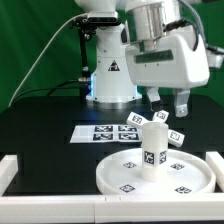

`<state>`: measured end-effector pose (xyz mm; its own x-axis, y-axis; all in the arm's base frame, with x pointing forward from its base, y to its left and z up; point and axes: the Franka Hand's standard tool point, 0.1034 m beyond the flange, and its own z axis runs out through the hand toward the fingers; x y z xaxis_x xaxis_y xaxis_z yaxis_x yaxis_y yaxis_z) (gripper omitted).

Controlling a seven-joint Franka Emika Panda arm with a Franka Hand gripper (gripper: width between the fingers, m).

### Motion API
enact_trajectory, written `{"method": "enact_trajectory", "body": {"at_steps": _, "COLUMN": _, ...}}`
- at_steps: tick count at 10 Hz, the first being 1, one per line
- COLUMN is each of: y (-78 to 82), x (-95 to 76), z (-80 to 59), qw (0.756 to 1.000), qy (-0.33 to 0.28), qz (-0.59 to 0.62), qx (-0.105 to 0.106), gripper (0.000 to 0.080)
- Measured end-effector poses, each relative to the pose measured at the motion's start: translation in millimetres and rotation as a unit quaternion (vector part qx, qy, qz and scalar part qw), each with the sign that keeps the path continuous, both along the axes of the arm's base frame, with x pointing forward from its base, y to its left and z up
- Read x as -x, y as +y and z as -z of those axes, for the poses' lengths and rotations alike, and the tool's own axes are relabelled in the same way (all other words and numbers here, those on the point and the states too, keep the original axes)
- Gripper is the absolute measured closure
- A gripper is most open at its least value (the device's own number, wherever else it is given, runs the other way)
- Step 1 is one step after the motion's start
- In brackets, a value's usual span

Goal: Assemble round table

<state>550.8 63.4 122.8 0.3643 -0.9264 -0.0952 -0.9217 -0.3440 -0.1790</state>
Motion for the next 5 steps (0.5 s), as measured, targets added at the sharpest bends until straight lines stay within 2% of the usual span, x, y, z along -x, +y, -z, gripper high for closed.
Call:
{"method": "enact_trajectory", "body": {"at_steps": 2, "y": 15.4, "x": 9.3, "z": -6.5, "qw": 0.988, "qy": -0.009, "qz": -0.153, "qx": 0.019, "gripper": 0.0151}}
{"method": "enact_trajectory", "body": {"at_steps": 5, "y": 10.8, "x": 8.8, "z": -4.2, "qw": 0.967, "qy": -0.023, "qz": -0.251, "qx": 0.033, "gripper": 0.0151}}
